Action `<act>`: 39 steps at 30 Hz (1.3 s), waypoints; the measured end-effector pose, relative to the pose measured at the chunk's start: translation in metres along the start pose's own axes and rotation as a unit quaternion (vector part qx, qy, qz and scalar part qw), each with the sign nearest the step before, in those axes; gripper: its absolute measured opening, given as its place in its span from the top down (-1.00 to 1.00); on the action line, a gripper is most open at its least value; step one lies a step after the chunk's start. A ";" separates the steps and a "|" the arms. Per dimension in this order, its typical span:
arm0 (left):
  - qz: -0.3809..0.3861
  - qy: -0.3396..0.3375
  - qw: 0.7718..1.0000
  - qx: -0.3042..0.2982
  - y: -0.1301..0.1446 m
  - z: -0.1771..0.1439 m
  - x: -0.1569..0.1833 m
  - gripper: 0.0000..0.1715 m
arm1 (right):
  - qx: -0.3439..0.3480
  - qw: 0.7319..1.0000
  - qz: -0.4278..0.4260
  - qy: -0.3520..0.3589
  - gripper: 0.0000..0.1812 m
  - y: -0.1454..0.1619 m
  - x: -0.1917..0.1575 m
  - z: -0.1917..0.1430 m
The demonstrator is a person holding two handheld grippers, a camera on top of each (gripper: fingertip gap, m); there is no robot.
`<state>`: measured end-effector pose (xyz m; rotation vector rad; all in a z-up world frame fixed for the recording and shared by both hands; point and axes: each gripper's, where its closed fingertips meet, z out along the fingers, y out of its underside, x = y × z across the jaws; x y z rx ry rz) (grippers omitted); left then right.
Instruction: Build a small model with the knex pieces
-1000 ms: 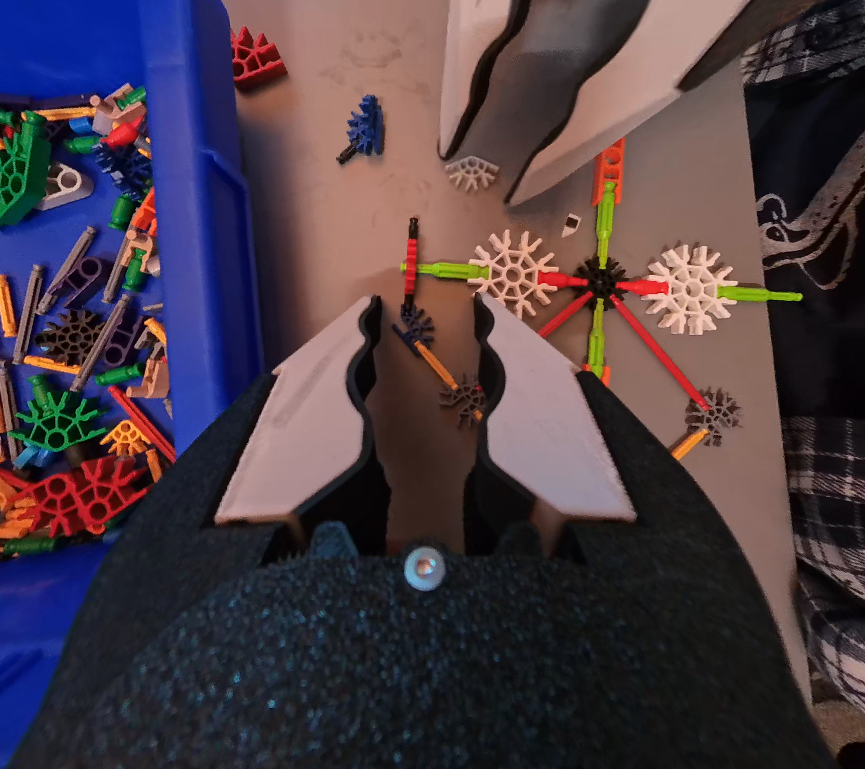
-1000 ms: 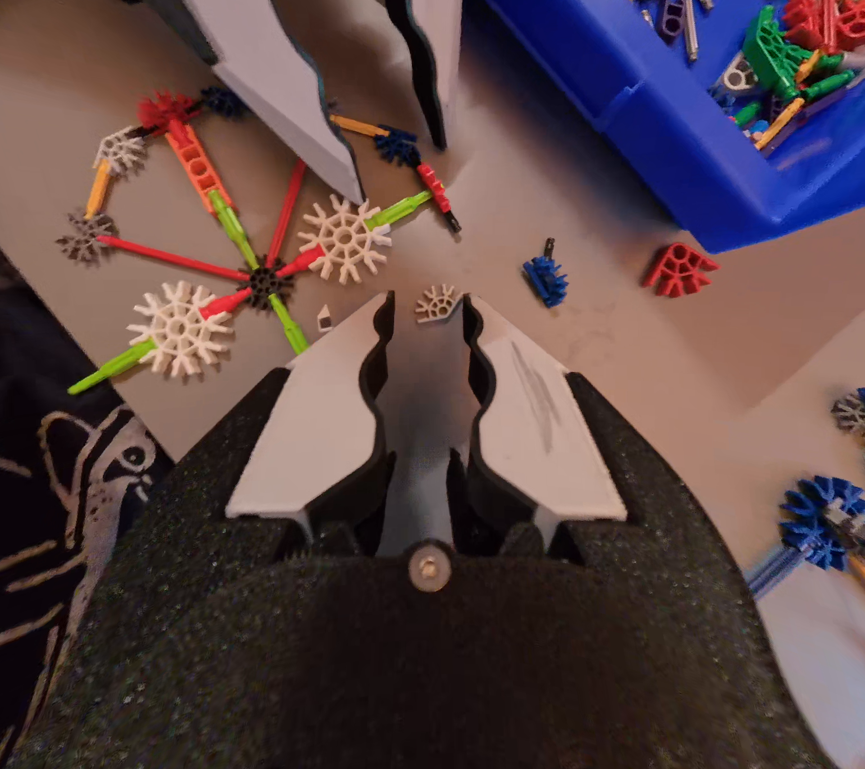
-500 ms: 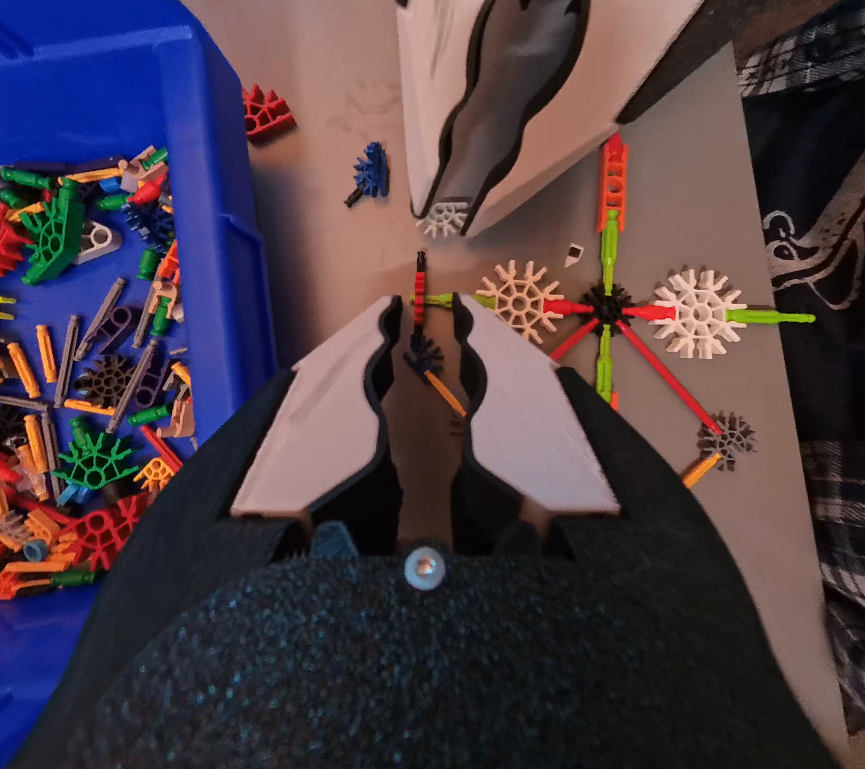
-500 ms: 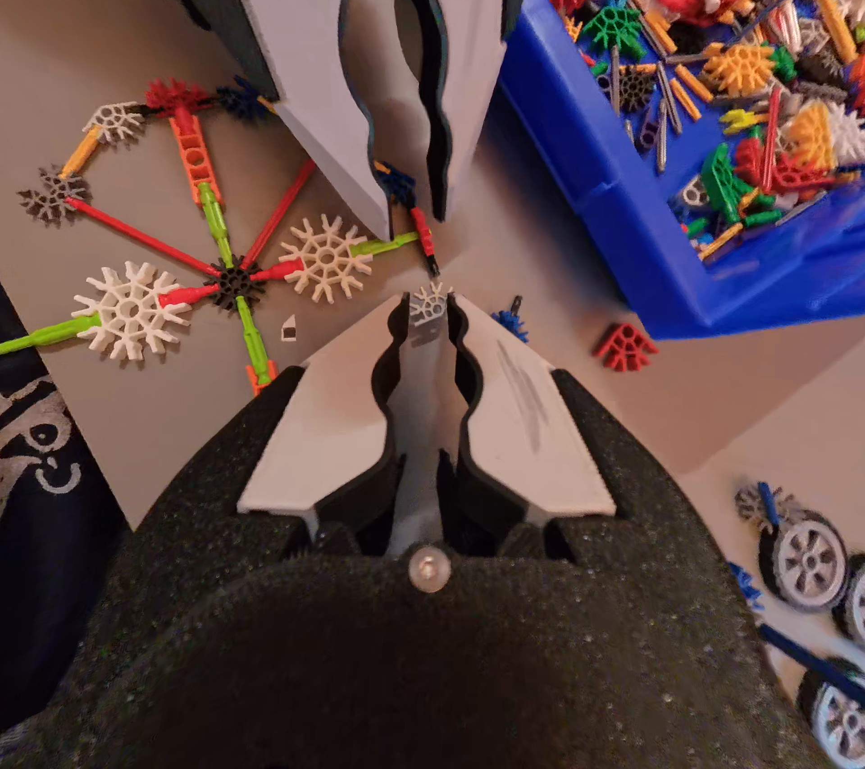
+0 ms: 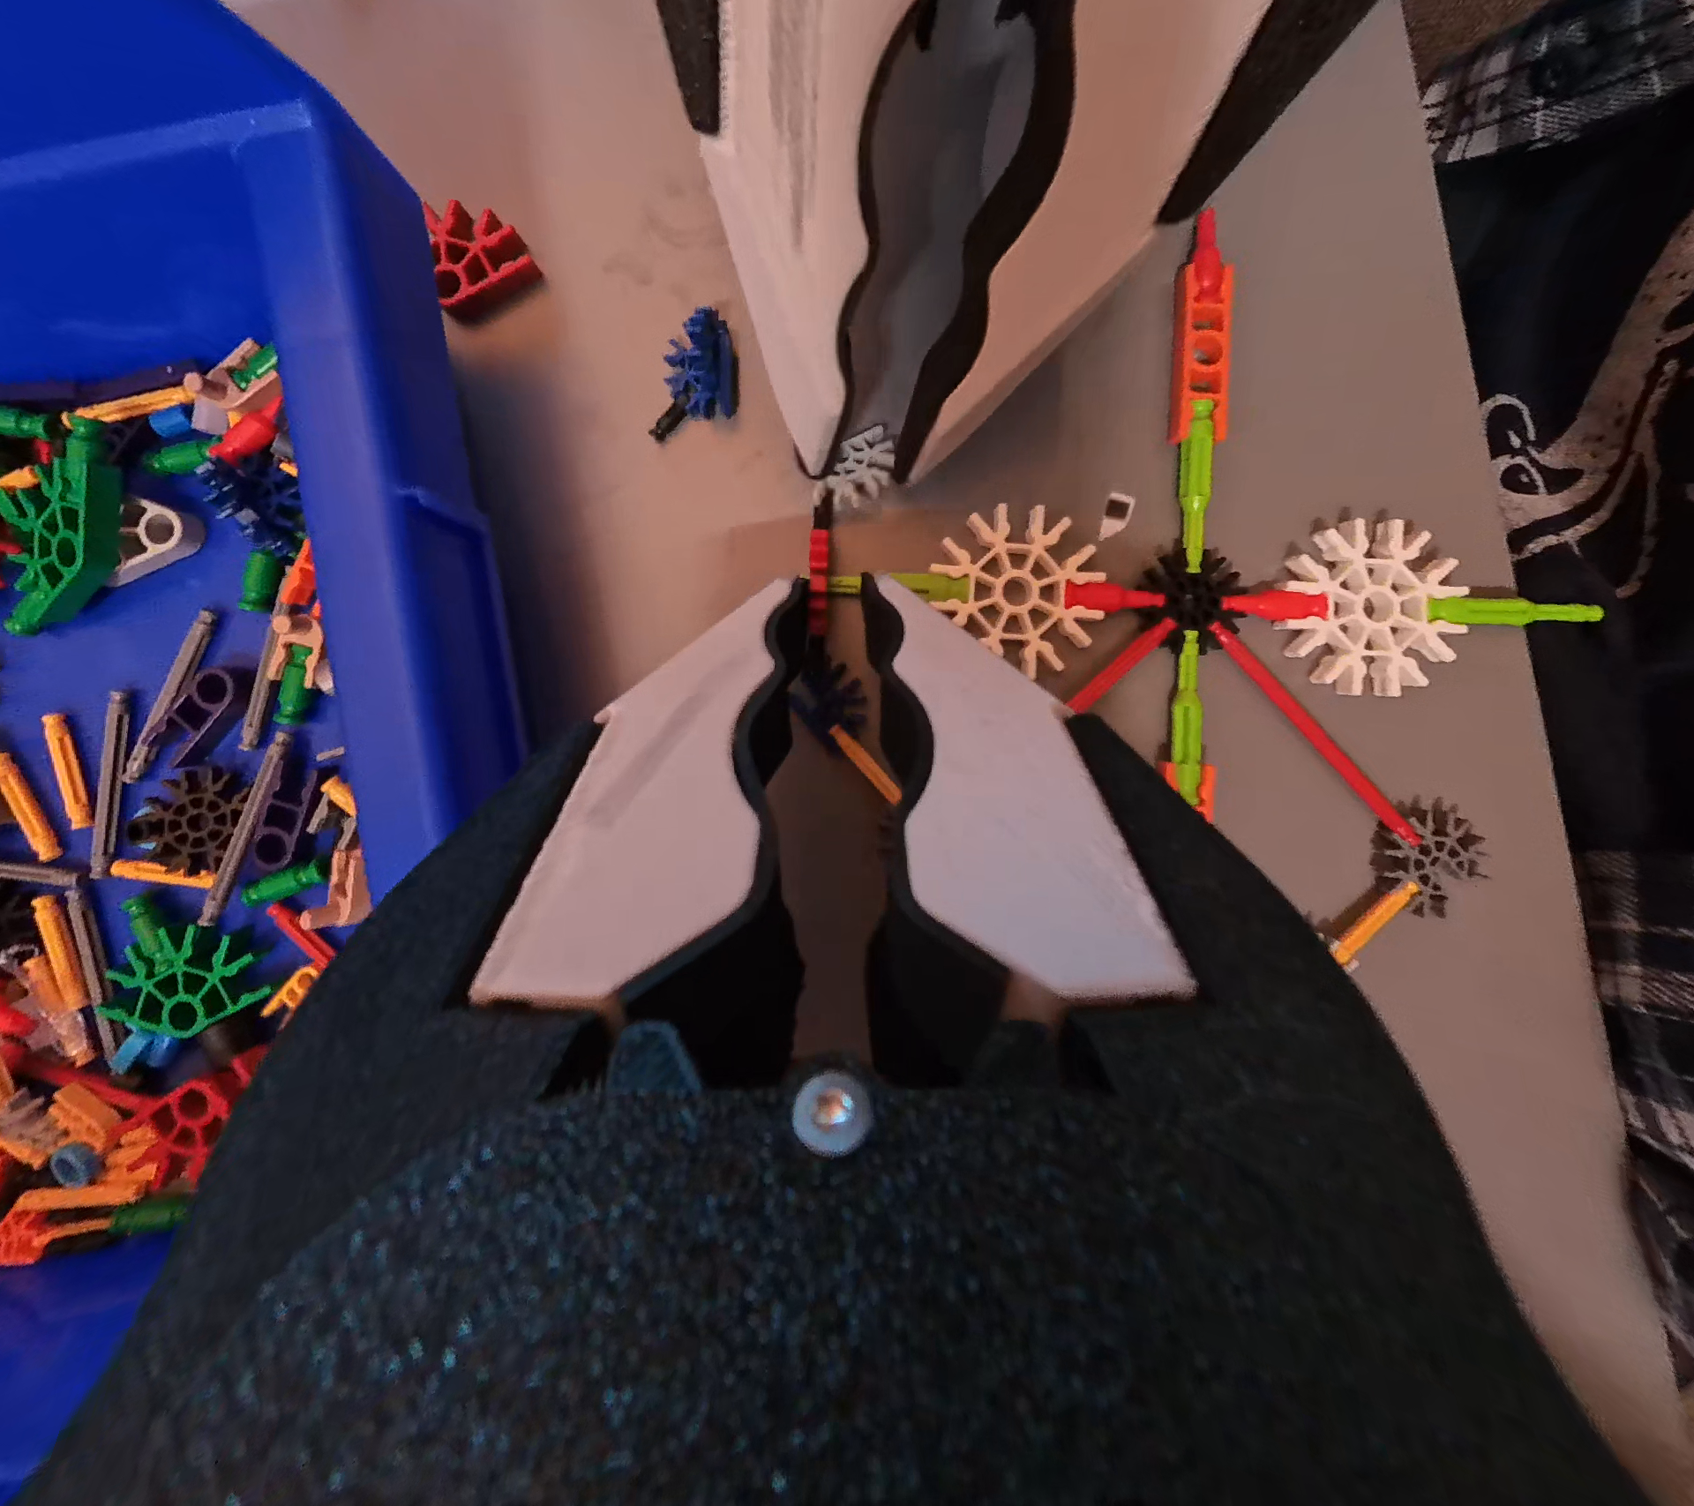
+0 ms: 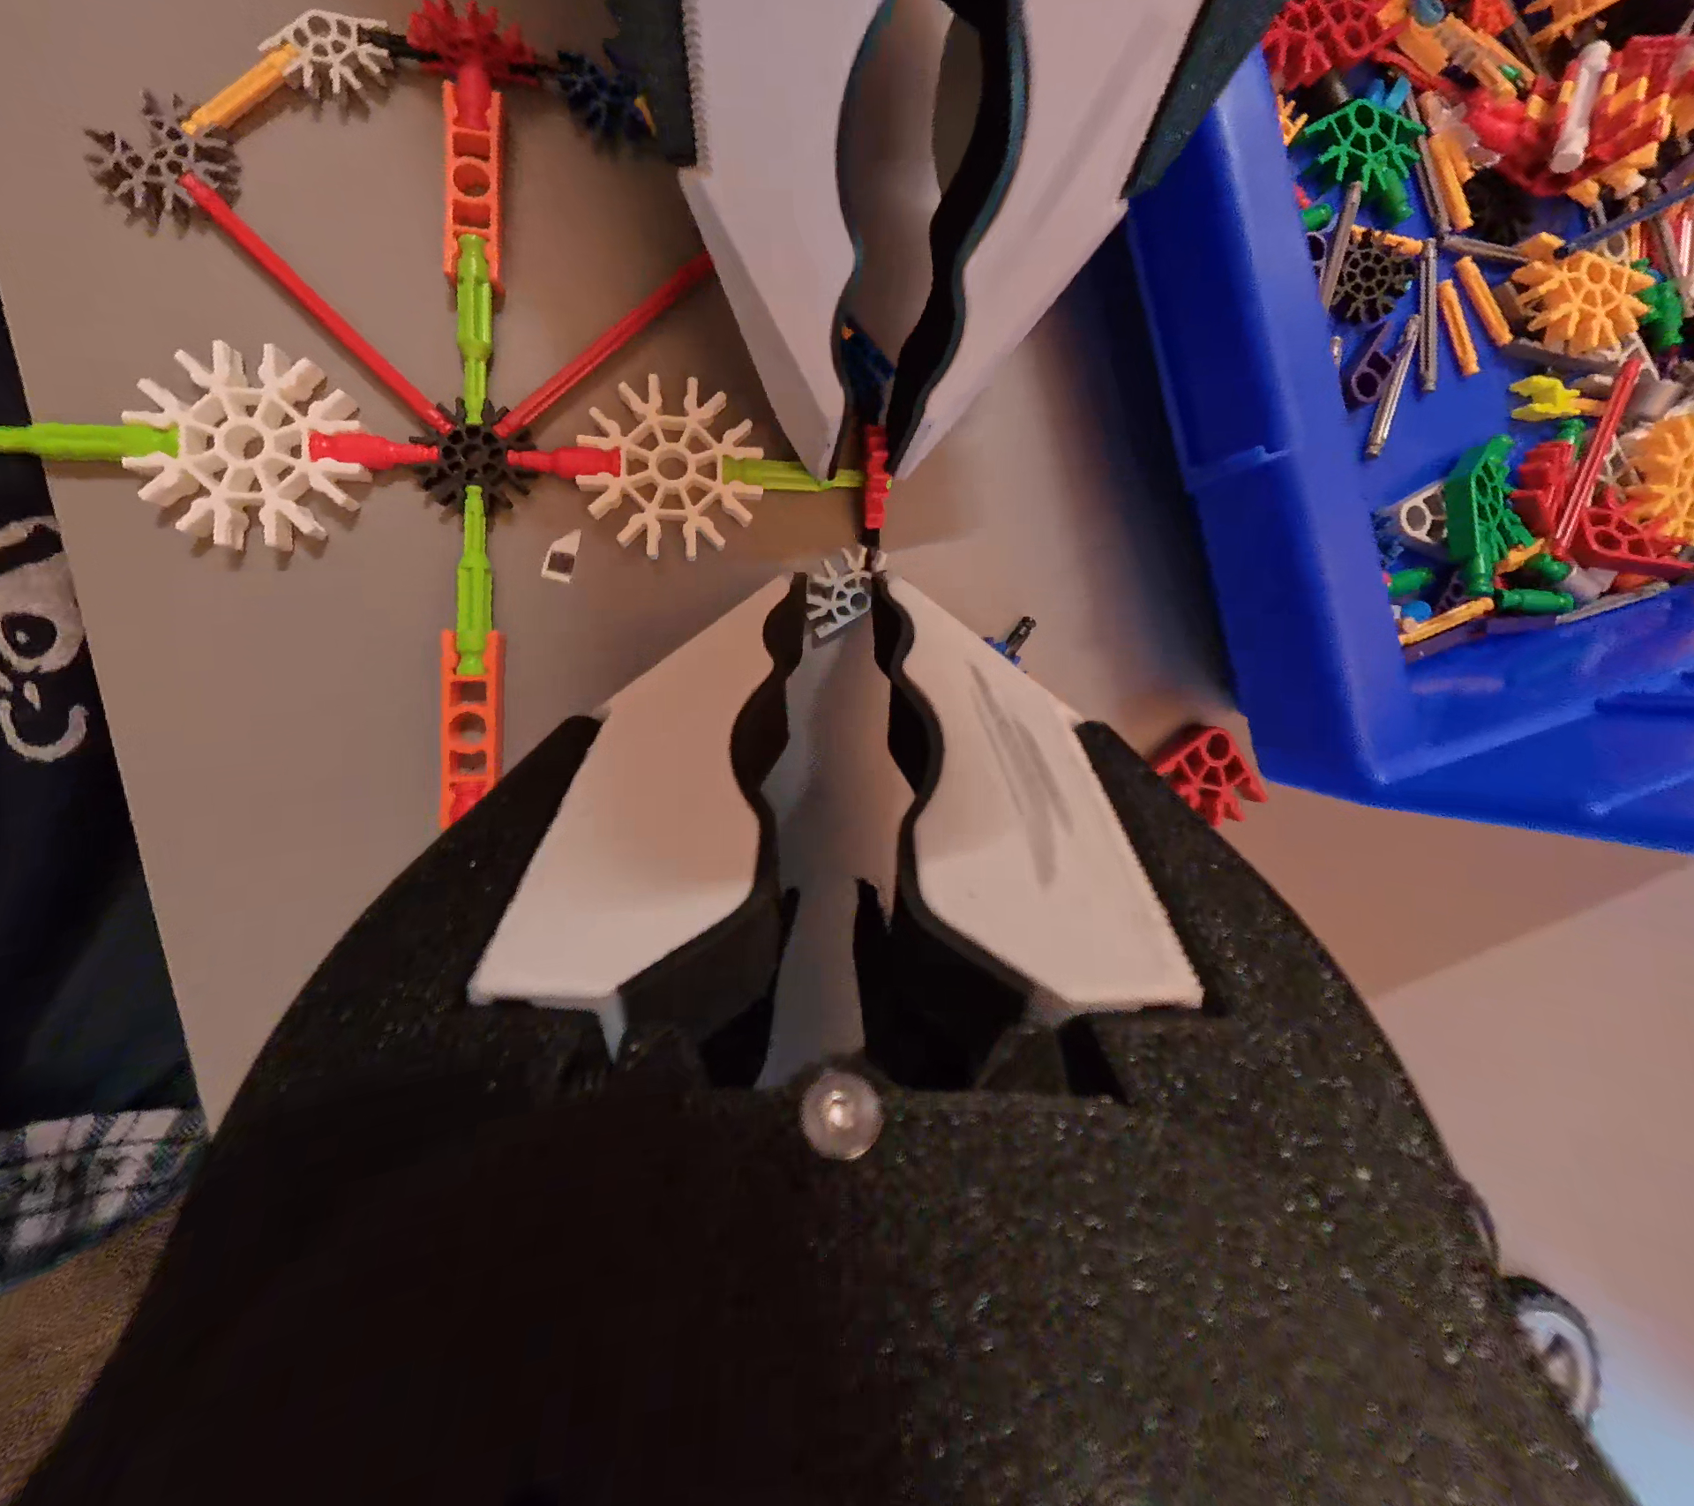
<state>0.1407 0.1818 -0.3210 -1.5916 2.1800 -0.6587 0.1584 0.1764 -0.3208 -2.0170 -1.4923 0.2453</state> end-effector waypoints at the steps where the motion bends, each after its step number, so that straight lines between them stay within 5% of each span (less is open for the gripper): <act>1: 0.001 0.001 1.000 0.000 -0.001 0.000 0.000 0.88 | -0.003 1.000 -0.008 0.000 0.89 0.001 0.001 -0.001; 8: 0.008 0.003 1.000 -0.005 -0.001 0.001 0.000 0.88 | -0.026 0.999 -0.040 0.006 0.93 0.005 0.007 -0.003; 18: 0.007 0.005 1.000 -0.002 -0.001 0.001 0.000 0.89 | -0.017 0.999 0.017 0.025 0.72 0.004 0.009 -0.006; 27: 0.000 0.007 1.000 -0.004 0.004 -0.001 0.002 0.97 | -0.012 0.997 0.064 0.028 0.85 0.004 0.009 0.003; 39: 0.005 0.002 1.000 -0.004 0.002 0.000 0.003 0.97 | 0.016 1.000 -0.001 -0.011 0.85 -0.005 -0.002 -0.005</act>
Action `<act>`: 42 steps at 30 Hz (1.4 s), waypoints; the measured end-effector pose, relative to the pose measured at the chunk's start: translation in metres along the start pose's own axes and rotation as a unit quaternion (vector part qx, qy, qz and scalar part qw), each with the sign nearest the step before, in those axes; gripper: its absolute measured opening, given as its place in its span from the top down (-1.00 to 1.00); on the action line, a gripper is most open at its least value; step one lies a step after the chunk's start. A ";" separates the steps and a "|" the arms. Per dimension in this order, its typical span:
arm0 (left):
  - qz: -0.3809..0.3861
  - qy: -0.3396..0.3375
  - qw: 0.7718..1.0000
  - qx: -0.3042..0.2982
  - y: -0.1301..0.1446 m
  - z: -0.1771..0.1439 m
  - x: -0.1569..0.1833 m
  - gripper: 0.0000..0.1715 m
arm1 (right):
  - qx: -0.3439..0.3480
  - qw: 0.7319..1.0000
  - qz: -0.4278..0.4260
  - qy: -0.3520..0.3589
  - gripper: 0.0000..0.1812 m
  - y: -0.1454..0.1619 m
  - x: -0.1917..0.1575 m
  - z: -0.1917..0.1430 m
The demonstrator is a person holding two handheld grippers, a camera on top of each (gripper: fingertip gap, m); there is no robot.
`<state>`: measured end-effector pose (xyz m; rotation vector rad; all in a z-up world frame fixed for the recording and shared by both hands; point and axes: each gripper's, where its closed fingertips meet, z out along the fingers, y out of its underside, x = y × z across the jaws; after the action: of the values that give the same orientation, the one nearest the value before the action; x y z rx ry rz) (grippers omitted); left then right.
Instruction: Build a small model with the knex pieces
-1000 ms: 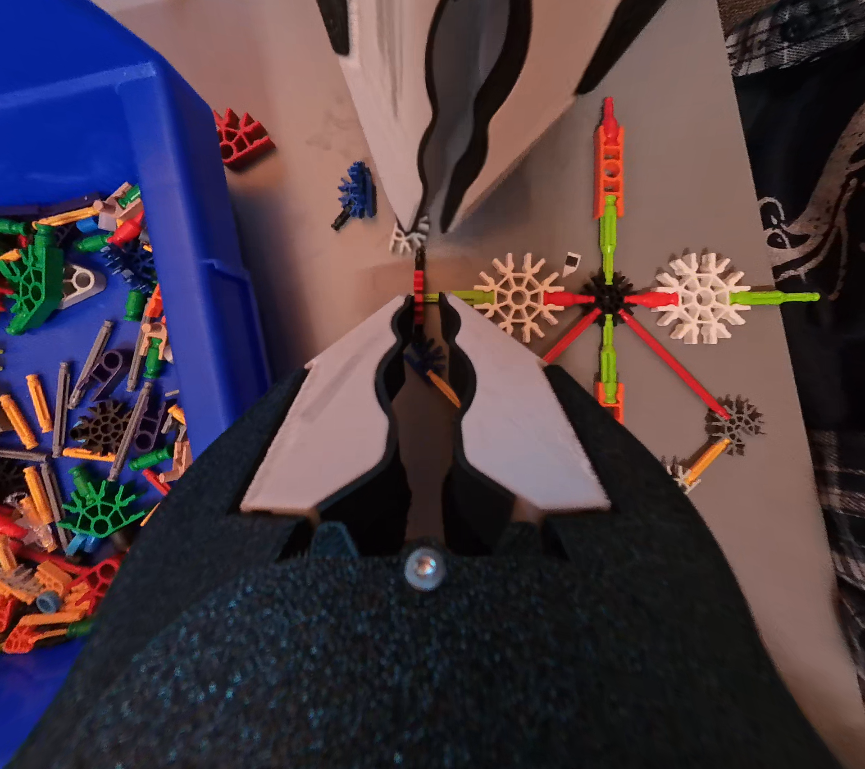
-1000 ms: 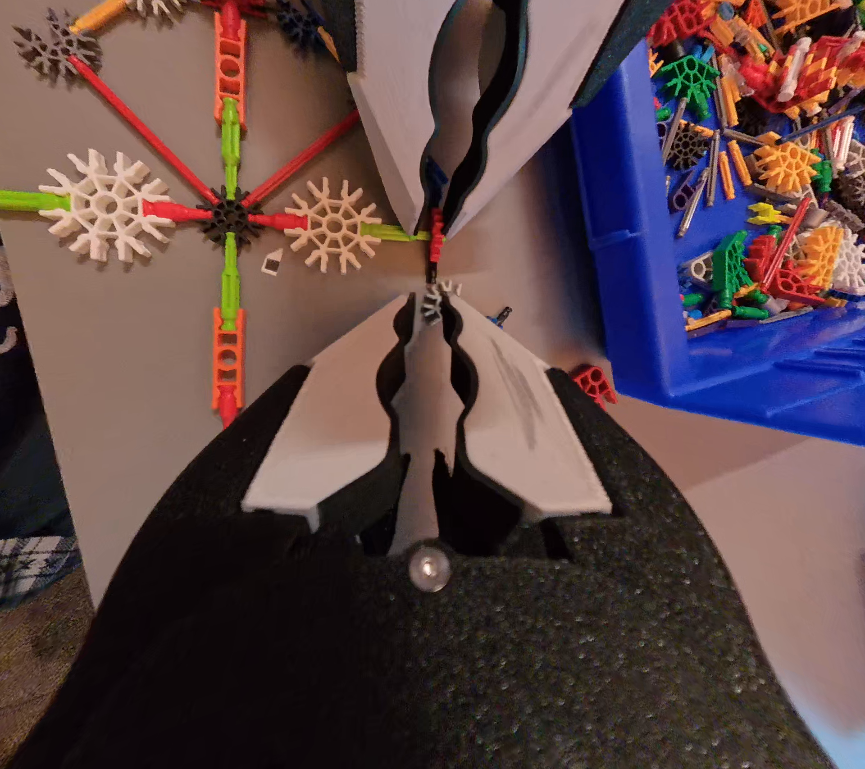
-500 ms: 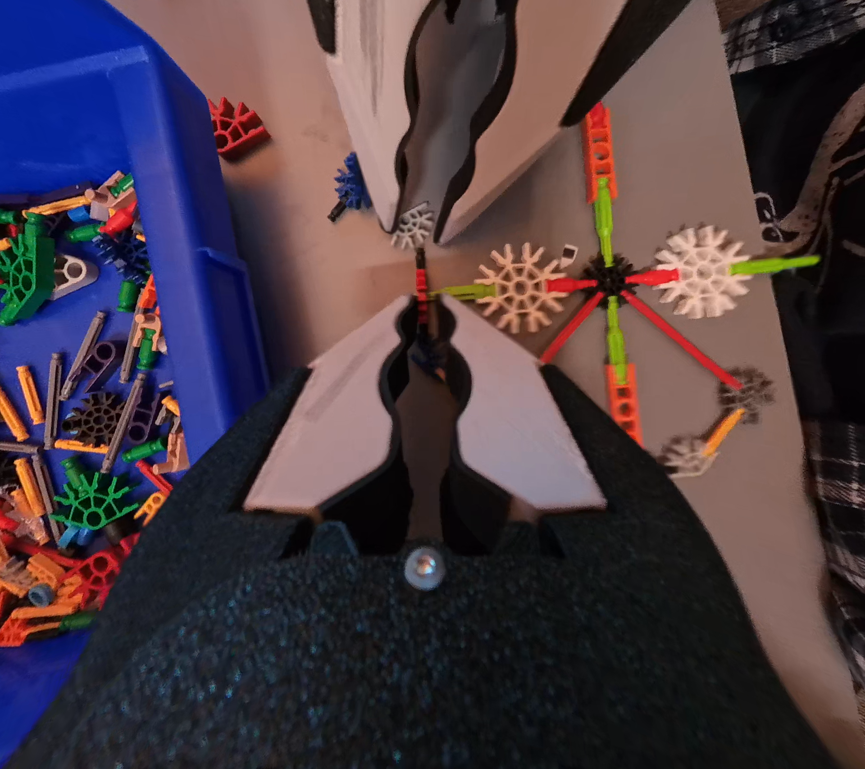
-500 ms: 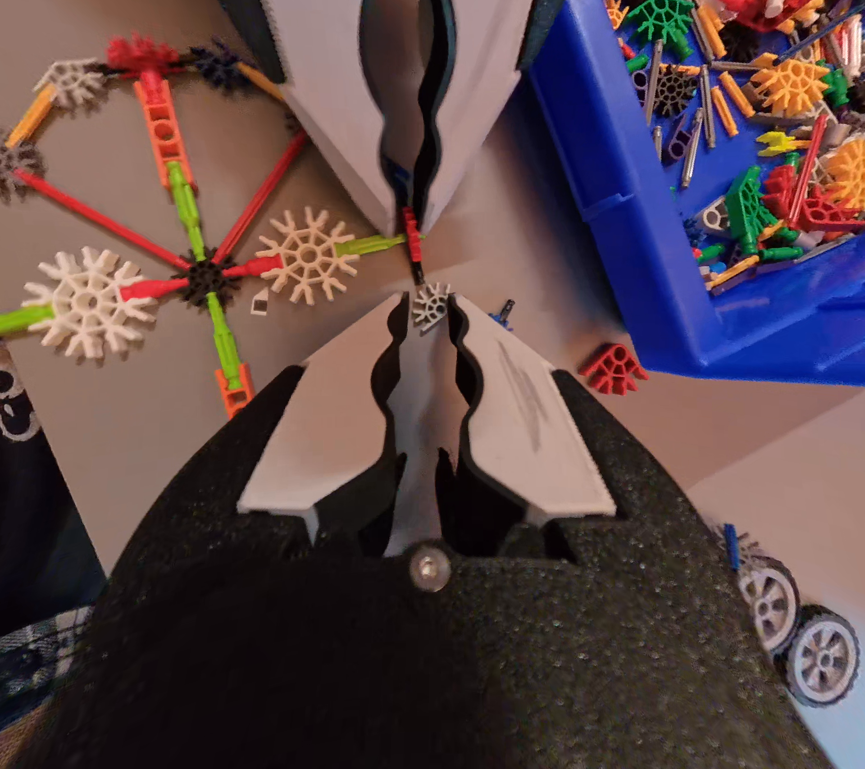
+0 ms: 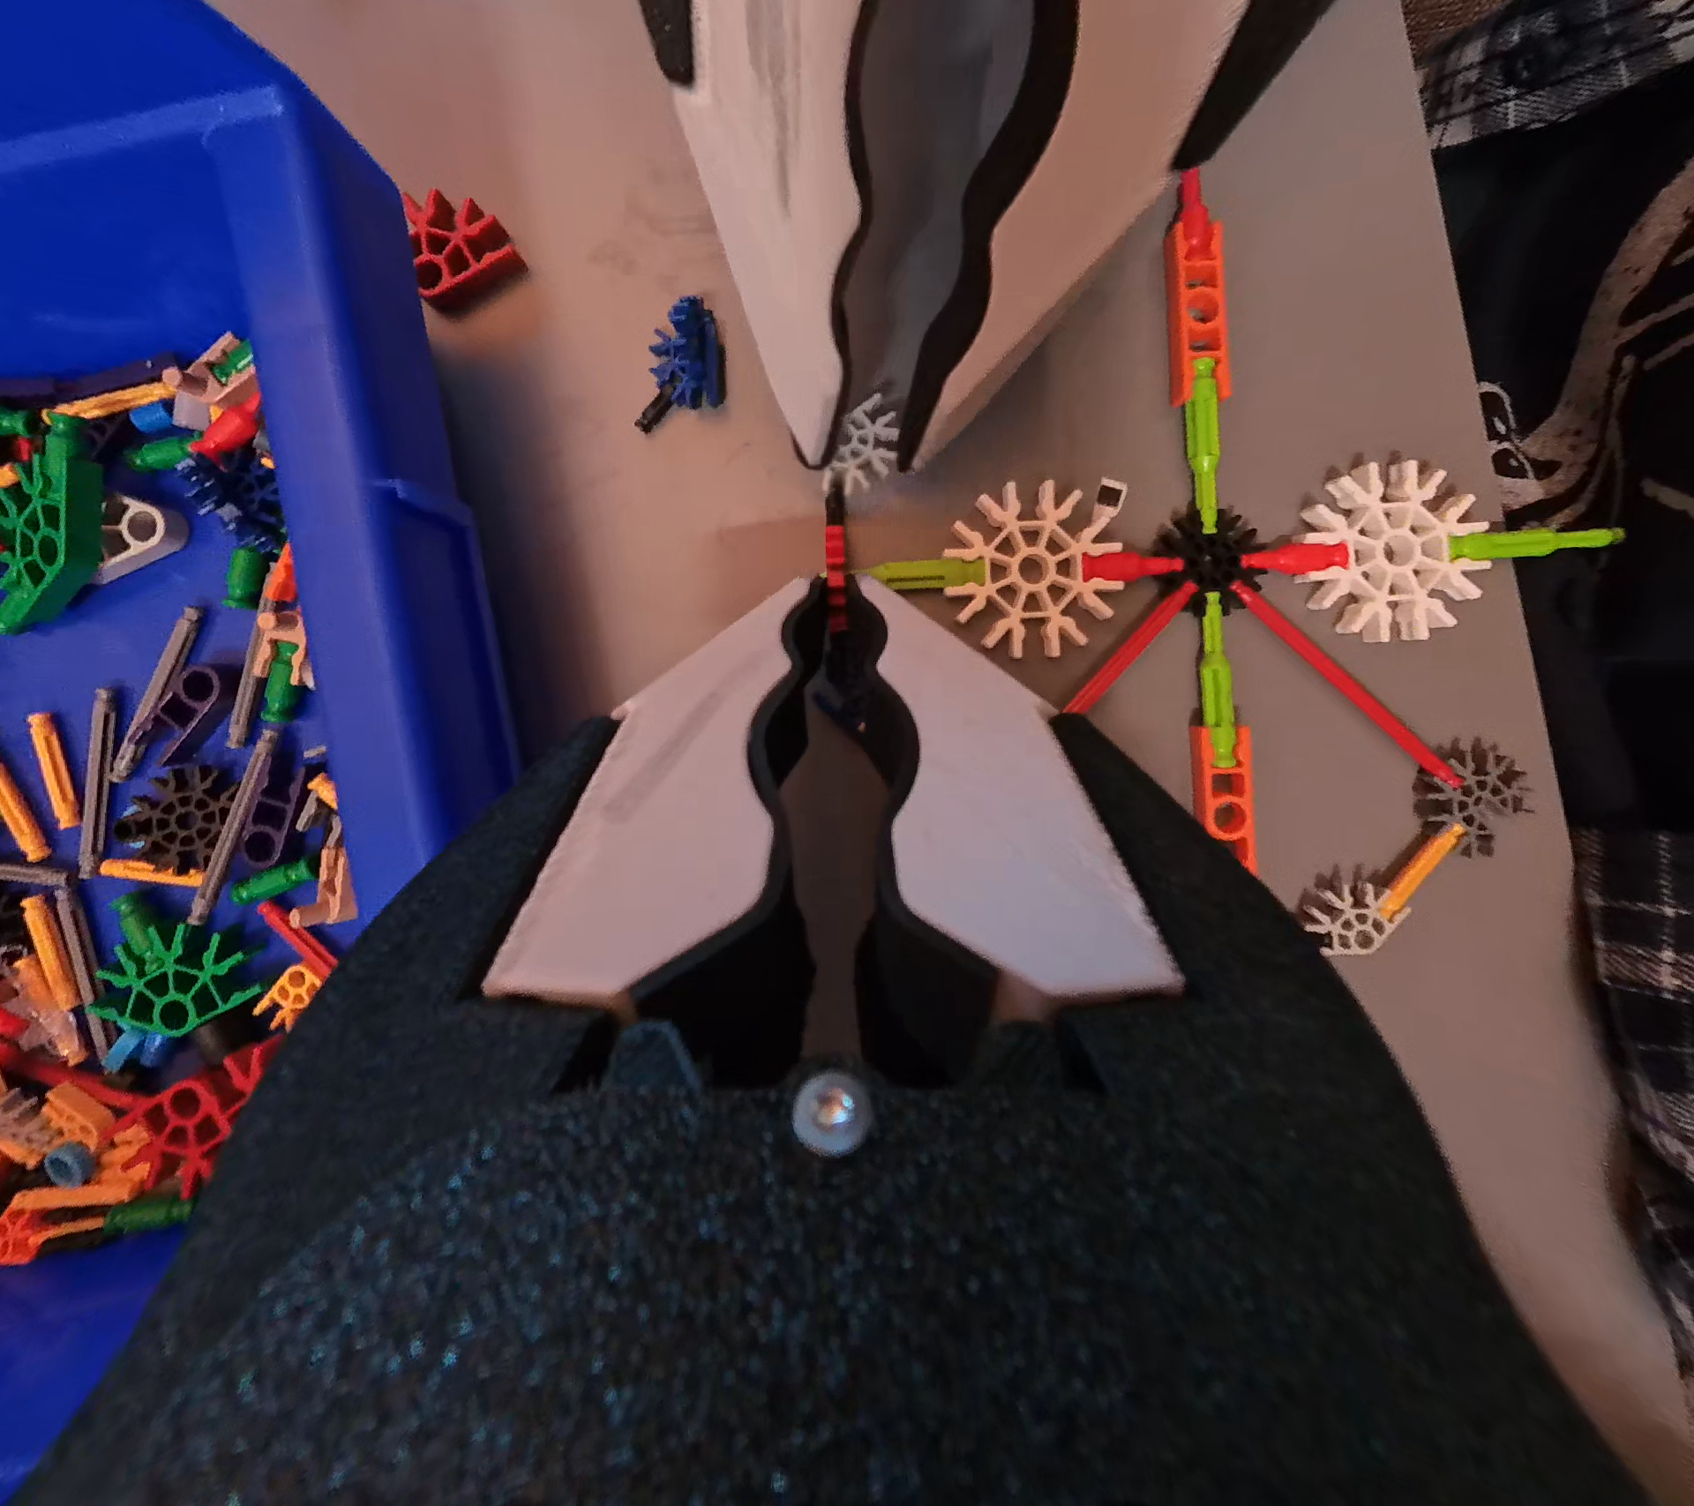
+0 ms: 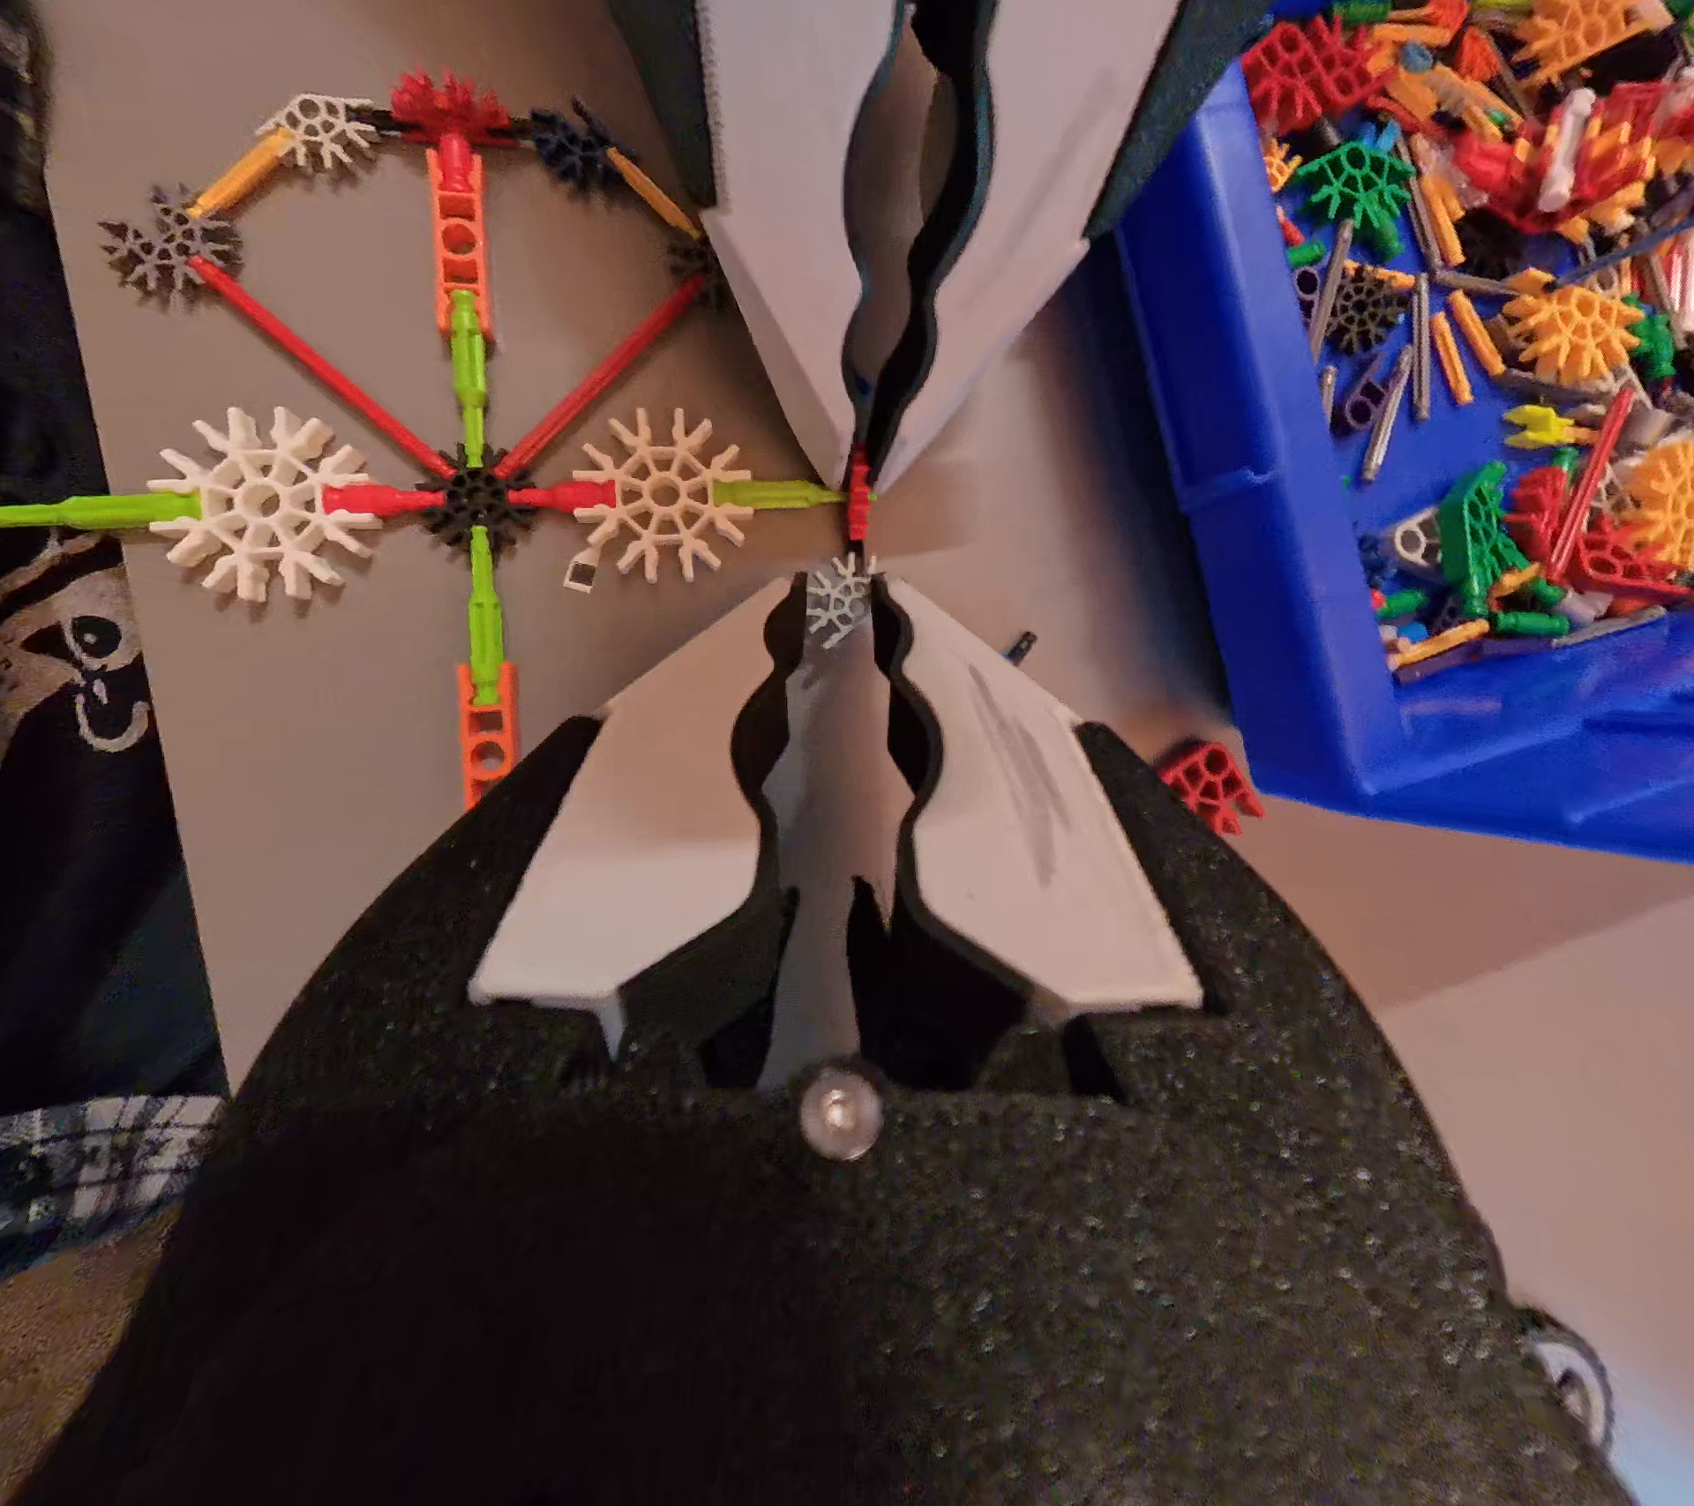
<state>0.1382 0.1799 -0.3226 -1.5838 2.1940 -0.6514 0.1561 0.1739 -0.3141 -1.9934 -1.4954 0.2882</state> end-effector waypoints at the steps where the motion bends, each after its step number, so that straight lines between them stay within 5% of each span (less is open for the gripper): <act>1: 0.001 0.000 1.000 -0.001 0.000 0.000 0.000 0.97 | 0.000 1.000 -0.007 -0.003 0.85 -0.001 -0.001 0.001; 22: 0.000 0.001 1.000 0.000 -0.001 0.001 0.000 0.97 | -0.017 0.999 -0.033 -0.019 0.78 0.002 0.002 0.001; 28: 0.000 0.001 1.000 -0.001 -0.001 0.001 0.000 0.97 | 0.004 1.000 0.007 -0.022 1.00 -0.004 0.005 -0.001; 42: -0.004 -0.001 1.000 0.005 -0.001 0.001 0.000 0.97 | -0.045 0.999 -0.020 -0.014 1.00 0.003 0.002 0.007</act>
<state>0.1394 0.1791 -0.3229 -1.5889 2.1799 -0.6623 0.1556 0.1778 -0.3209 -2.0342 -1.5902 0.2352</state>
